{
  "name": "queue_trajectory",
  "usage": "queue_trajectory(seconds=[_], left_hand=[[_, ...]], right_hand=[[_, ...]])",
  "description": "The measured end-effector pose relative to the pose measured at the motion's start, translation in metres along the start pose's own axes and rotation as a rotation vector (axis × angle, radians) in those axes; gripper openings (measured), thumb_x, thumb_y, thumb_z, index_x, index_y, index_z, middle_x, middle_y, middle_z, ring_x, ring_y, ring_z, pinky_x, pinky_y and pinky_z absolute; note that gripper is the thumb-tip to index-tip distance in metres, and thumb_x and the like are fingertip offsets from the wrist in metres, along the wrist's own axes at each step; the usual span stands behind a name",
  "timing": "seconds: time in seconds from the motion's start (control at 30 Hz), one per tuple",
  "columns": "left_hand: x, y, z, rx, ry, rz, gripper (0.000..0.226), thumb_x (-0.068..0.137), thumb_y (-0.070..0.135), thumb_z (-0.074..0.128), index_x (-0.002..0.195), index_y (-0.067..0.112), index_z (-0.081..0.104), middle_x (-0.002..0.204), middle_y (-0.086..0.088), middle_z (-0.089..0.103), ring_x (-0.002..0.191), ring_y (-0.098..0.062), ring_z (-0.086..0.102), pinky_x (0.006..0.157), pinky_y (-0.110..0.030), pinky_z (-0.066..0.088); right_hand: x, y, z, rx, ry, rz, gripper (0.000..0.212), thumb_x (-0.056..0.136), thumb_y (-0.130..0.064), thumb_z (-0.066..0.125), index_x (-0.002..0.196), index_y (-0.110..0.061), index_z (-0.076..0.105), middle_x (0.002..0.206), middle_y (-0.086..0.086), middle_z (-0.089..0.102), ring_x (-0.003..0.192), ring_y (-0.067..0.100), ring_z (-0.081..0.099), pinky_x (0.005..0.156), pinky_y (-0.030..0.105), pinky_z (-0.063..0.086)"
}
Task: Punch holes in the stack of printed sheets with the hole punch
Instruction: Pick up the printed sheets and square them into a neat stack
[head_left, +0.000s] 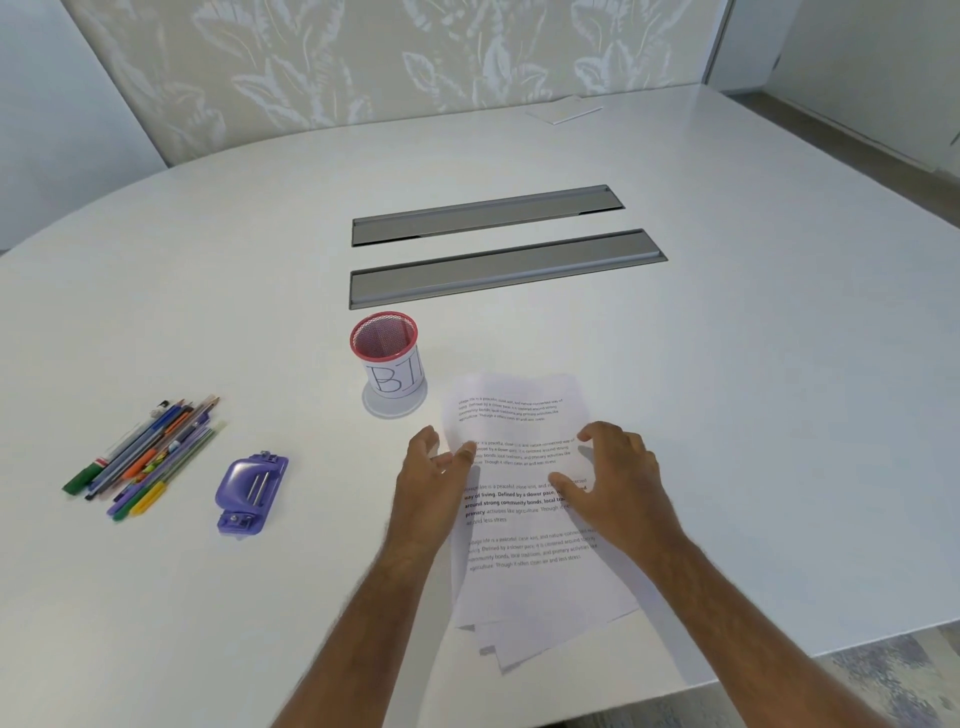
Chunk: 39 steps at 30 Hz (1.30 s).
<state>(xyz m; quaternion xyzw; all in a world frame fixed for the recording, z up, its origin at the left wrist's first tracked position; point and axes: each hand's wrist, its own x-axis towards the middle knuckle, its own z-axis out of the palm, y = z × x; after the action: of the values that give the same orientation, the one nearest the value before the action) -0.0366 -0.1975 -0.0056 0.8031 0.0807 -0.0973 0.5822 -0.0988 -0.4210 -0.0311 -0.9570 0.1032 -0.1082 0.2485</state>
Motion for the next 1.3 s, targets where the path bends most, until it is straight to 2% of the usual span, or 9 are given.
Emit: queue_trajectory(seconds=[0.23, 0.37, 0.5, 0.6, 0.73, 0.9, 1.03, 1.2, 1.3], left_hand=[[0.007, 0.006, -0.002, -0.363, -0.128, -0.154, 0.082, 0.093, 0.039, 0.078, 0.158, 0.012, 0.037, 0.151, -0.004, 0.059, 0.132, -0.019, 0.06, 0.116, -0.041, 0.044], [0.008, 0.007, -0.002, -0.608, -0.207, -0.262, 0.074, 0.092, 0.028, 0.082, 0.152, 0.008, 0.044, 0.129, -0.006, 0.075, 0.108, -0.017, 0.071, 0.088, -0.031, 0.059], [0.013, 0.009, -0.007, -0.715, -0.065, -0.255, 0.065, 0.09, 0.011, 0.082, 0.147, 0.008, 0.049, 0.141, -0.009, 0.065, 0.114, -0.022, 0.072, 0.079, -0.032, 0.062], [0.018, 0.007, -0.017, -0.652, 0.054, -0.171, 0.045, 0.09, 0.0, 0.079, 0.13, 0.011, 0.06, 0.134, -0.008, 0.067, 0.1, -0.017, 0.077, 0.077, -0.03, 0.062], [0.022, -0.001, -0.037, -0.443, -0.062, -0.124, 0.027, 0.095, 0.007, 0.075, 0.12, 0.013, 0.072, 0.115, -0.004, 0.082, 0.1, -0.028, 0.08, 0.082, -0.04, 0.065], [0.024, -0.007, -0.054, -0.181, -0.005, -0.052, 0.014, 0.094, 0.016, 0.078, 0.102, 0.027, 0.075, 0.098, 0.011, 0.084, 0.084, -0.013, 0.081, 0.06, -0.02, 0.059], [0.026, -0.007, -0.066, -0.134, -0.06, 0.038, 0.022, 0.097, 0.012, 0.074, 0.112, 0.028, 0.069, 0.105, 0.005, 0.084, 0.086, -0.014, 0.081, 0.065, -0.023, 0.063], [0.023, 0.003, -0.089, -0.208, -0.168, 0.162, 0.031, 0.101, 0.015, 0.07, 0.119, 0.04, 0.07, 0.118, 0.012, 0.08, 0.101, -0.015, 0.08, 0.075, -0.025, 0.065], [0.022, 0.015, -0.1, -0.305, -0.207, 0.226, 0.035, 0.096, 0.019, 0.071, 0.124, 0.04, 0.071, 0.127, 0.007, 0.078, 0.111, -0.019, 0.077, 0.086, -0.032, 0.065]], right_hand=[[-0.001, -0.011, 0.011, 0.001, 0.026, -0.037, 0.055, 0.082, -0.047, 0.085, 0.12, -0.018, 0.057, 0.119, -0.009, 0.064, 0.11, 0.02, 0.058, 0.088, 0.043, 0.044], [-0.001, -0.018, 0.017, -0.013, 0.029, -0.063, 0.054, 0.084, -0.049, 0.083, 0.121, -0.016, 0.058, 0.121, -0.007, 0.064, 0.11, 0.022, 0.058, 0.087, 0.042, 0.045], [0.0, -0.022, 0.021, -0.027, 0.034, -0.076, 0.056, 0.085, -0.049, 0.082, 0.122, -0.014, 0.06, 0.123, -0.004, 0.063, 0.109, 0.024, 0.058, 0.086, 0.043, 0.046], [0.003, -0.027, 0.024, -0.033, 0.024, -0.076, 0.055, 0.086, -0.05, 0.081, 0.123, -0.014, 0.06, 0.124, -0.003, 0.063, 0.111, 0.026, 0.058, 0.088, 0.043, 0.047], [0.006, -0.033, 0.027, -0.022, 0.01, -0.081, 0.055, 0.087, -0.05, 0.08, 0.123, -0.014, 0.06, 0.125, -0.005, 0.063, 0.113, 0.024, 0.057, 0.09, 0.043, 0.046], [0.009, -0.038, 0.034, 0.016, 0.009, -0.111, 0.053, 0.086, -0.05, 0.08, 0.122, -0.017, 0.058, 0.124, -0.007, 0.062, 0.113, 0.017, 0.053, 0.087, 0.04, 0.044], [0.017, -0.034, 0.038, 0.282, -0.028, -0.025, 0.061, 0.088, -0.041, 0.084, 0.133, -0.017, 0.051, 0.128, -0.008, 0.053, 0.112, 0.003, 0.049, 0.091, 0.034, 0.048], [0.041, -0.038, 0.019, 0.772, -0.093, 0.299, 0.08, 0.075, -0.047, 0.093, 0.137, -0.018, 0.05, 0.137, 0.002, 0.061, 0.114, 0.016, 0.066, 0.094, 0.033, 0.056], [0.051, -0.054, -0.006, 1.157, -0.214, 0.243, 0.079, 0.068, -0.054, 0.096, 0.129, -0.016, 0.064, 0.134, 0.008, 0.074, 0.12, 0.026, 0.073, 0.098, 0.041, 0.062]])
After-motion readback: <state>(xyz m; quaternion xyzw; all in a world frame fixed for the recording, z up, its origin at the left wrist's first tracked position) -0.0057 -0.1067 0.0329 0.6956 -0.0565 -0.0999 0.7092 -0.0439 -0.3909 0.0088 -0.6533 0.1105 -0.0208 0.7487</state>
